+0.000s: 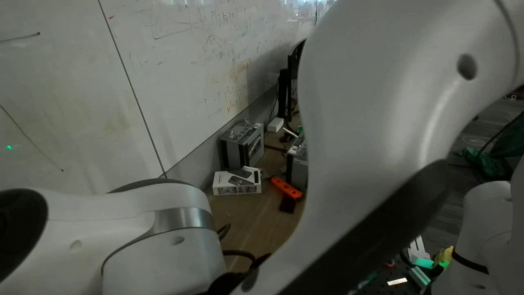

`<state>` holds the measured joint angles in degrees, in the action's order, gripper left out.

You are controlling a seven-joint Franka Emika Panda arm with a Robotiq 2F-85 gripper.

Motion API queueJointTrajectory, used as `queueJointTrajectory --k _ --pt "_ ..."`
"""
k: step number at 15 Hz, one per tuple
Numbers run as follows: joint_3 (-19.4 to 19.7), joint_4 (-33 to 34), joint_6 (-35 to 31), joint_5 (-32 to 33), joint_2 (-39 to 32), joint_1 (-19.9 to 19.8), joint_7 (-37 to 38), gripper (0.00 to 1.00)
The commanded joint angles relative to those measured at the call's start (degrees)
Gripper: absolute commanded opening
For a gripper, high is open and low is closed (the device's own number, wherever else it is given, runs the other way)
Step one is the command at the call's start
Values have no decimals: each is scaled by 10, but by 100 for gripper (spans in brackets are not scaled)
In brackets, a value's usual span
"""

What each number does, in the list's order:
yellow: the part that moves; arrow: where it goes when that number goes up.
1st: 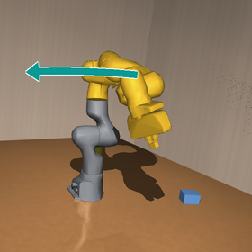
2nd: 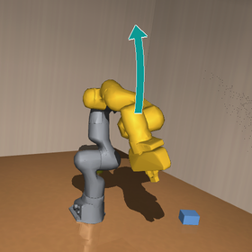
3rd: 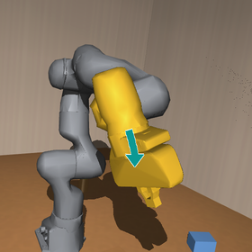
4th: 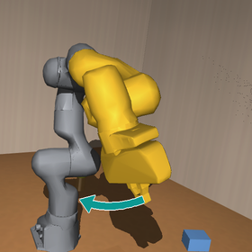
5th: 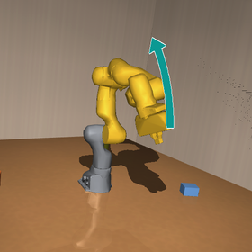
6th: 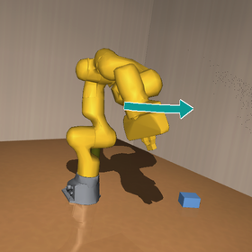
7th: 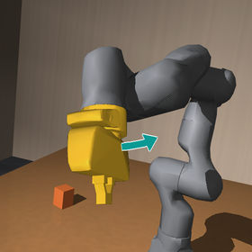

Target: Pick up the ropes on the table and put them in the box

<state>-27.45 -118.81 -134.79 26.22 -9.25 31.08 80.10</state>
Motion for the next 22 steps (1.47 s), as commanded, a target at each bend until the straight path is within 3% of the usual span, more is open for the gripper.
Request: queueJointTrajectory --k 1,3,4,9,12,18,22 --pt "14 37 0 -24 -34 7 -63 35" --pt "20 40 8 -39 -40 5 -98 35" --pt "24 37 14 -47 -35 3 -119 41" --pt "42 10 37 -78 -9 -9 -203 79" --pt "50 -67 72 -101 64 -42 -320 99" --pt "81 -191 132 -123 212 -99 -498 100" --pt "95 -279 130 -123 333 -130 -504 100"
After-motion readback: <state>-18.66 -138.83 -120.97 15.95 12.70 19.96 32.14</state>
